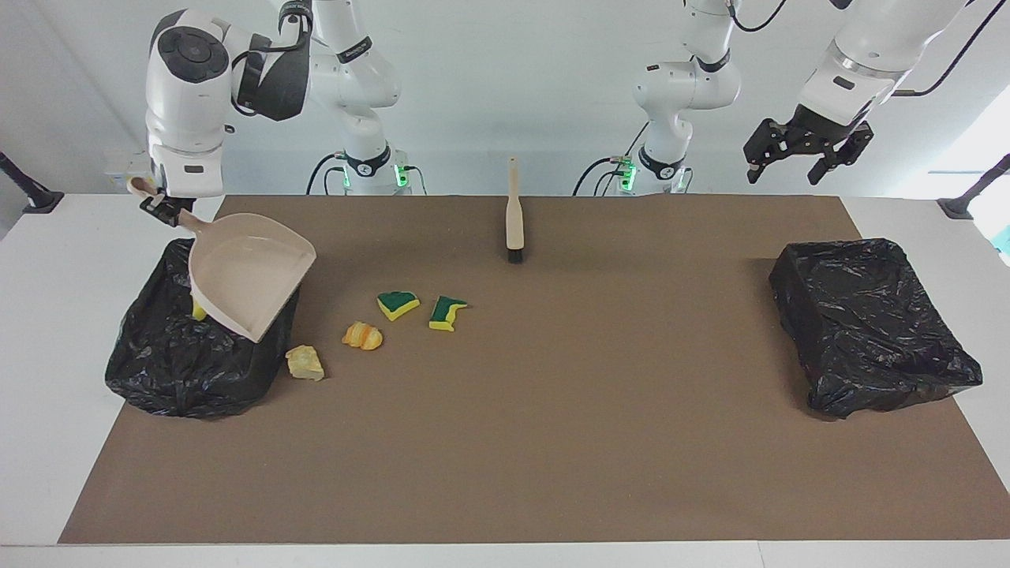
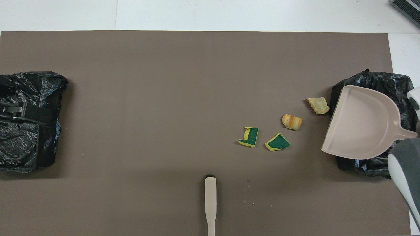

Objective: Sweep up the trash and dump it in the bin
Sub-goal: 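Bring the empty dustpan back toward the table center with the right gripper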

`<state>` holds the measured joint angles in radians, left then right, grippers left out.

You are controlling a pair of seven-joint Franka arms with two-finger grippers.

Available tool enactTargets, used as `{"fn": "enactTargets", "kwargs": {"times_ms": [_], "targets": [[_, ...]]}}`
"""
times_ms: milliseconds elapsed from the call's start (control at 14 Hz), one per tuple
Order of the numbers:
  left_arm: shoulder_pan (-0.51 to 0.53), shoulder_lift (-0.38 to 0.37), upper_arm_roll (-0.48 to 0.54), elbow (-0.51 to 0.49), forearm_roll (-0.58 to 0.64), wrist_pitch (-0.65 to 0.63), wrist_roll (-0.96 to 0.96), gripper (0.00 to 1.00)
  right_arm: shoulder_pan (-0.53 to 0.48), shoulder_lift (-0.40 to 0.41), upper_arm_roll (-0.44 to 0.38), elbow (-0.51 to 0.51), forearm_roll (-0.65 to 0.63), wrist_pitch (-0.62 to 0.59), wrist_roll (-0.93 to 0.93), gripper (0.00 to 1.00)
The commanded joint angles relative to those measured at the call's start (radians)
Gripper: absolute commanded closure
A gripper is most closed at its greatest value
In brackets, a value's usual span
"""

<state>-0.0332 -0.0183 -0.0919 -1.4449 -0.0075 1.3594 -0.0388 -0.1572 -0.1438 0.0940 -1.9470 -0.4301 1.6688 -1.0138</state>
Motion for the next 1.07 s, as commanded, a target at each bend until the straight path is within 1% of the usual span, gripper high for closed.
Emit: {"fn": "enactTargets", "kwargs": {"times_ms": [0,214,357,428,571,642,713,856,999], "targets": [[0.013,-0.017,-0.006,-0.014,0.006,-0.005,0.013,0.0,0.034,-0.016,0.013,0.008,0.097,-0.064,0.198,1.0],[0.015,-0.017,-0.006,-0.014,0.006,-0.009,0.03,0.0,0.099,-0.014,0.039,0.034,0.23,-0.122,0.52,1.0],[0.015,-0.017,-0.006,-0.014,0.006,-0.009,0.03,0.0,0.163,-0.002,0.046,0.062,0.312,-0.124,0.743,1.0],[0.015,-0.017,-0.005,-0.014,0.006,-0.008,0.03,0.0,0.194,0.006,0.046,0.065,0.332,-0.116,0.832,1.0],[0.015,-0.017,-0.005,-0.014,0.006,-0.005,0.03,0.0,0.238,0.018,0.046,0.091,0.384,-0.107,0.932,1.0],[0.015,-0.017,-0.006,-0.014,0.006,-0.005,0.03,0.0,0.258,0.042,0.046,0.12,0.402,-0.109,0.981,1.0],[0.015,-0.017,-0.005,-0.014,0.006,-0.006,0.03,0.0,0.299,0.062,0.046,0.134,0.416,-0.106,1.05,1.0],[0.015,-0.018,-0.006,-0.014,0.006,-0.008,0.03,0.0,0.379,0.104,0.046,0.154,0.433,-0.06,1.19,1.0],[0.015,-0.017,-0.005,-0.014,0.006,-0.009,0.03,0.0,0.432,0.139,0.046,0.157,0.456,-0.009,1.3,1.0]]}}
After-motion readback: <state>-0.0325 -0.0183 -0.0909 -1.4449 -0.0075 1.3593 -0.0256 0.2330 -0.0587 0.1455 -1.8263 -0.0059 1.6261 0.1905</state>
